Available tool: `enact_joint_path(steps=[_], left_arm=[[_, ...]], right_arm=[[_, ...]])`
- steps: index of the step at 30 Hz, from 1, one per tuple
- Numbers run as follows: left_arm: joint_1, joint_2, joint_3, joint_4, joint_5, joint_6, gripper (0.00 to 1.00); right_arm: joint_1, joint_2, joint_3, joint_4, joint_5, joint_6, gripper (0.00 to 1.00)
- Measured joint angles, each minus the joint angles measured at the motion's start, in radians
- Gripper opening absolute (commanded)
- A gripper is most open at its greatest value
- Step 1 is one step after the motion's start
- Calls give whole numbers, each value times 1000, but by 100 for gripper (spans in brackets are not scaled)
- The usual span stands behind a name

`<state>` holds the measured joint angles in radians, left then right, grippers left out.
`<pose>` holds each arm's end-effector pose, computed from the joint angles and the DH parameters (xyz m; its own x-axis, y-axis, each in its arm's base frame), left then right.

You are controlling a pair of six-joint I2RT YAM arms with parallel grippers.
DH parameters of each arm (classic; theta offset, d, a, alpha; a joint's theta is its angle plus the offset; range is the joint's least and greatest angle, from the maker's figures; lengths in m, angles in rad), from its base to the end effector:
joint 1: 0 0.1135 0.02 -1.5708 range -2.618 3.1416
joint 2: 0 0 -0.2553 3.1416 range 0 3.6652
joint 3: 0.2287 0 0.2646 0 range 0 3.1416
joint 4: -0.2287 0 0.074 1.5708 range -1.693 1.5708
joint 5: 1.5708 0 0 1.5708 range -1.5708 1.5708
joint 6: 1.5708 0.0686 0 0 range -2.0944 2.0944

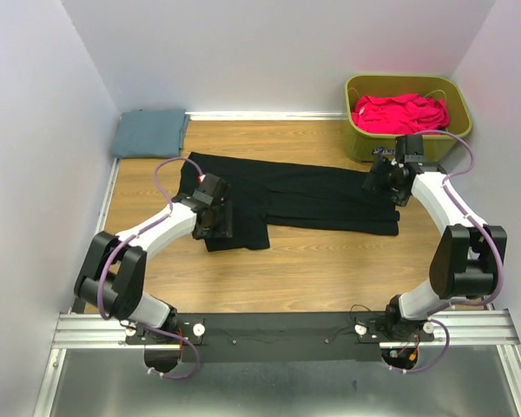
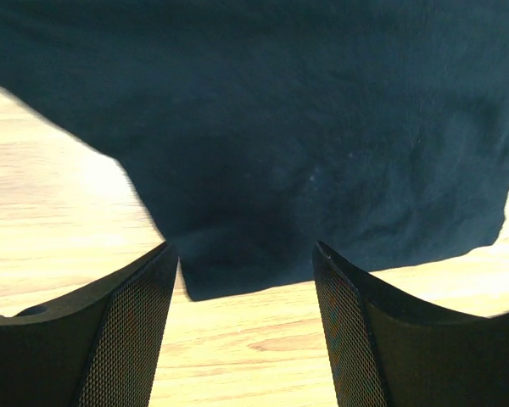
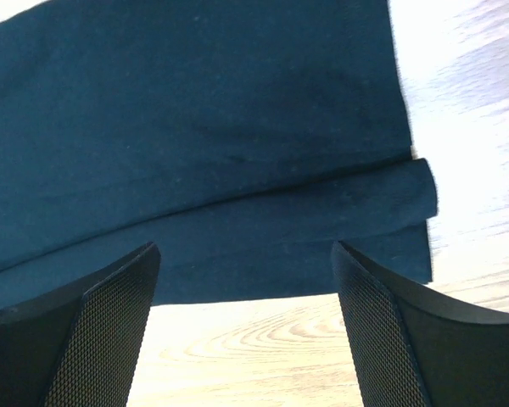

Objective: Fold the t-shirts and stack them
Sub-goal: Fold the tshirt

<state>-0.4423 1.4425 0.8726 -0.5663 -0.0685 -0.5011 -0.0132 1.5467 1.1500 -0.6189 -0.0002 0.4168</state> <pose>0.2701 -0.1227 0.1490 -0.9116 -0.0986 -0.3991 -0.0421 0.9881 -0.1478 0.3499 -0.0046 0.2033 -0.7717 0.4151 -0.4819 0.3560 0.9098 0.2135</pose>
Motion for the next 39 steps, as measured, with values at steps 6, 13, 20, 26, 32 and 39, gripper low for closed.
enact_joint_path(steps=[6,13,20,26,32,39], left_arm=[[-37,118,3,10,-6,2,63],[-45,166,46,7,-27,8,24],[-49,179,80,-10,-30,3,0],[-34,209,295,-86,-53,11,0],[38,298,526,-93,-66,47,0],[92,479,742,-87,-92,100,0]], right_arm=[[27,16,-8,22,-24,0,89],[47,23,-19,28,-40,0,89],[47,27,-23,29,-43,-1,89],[47,27,-23,32,-43,-19,89],[53,28,-23,37,-62,-53,88],[84,49,-5,44,-109,-90,88]])
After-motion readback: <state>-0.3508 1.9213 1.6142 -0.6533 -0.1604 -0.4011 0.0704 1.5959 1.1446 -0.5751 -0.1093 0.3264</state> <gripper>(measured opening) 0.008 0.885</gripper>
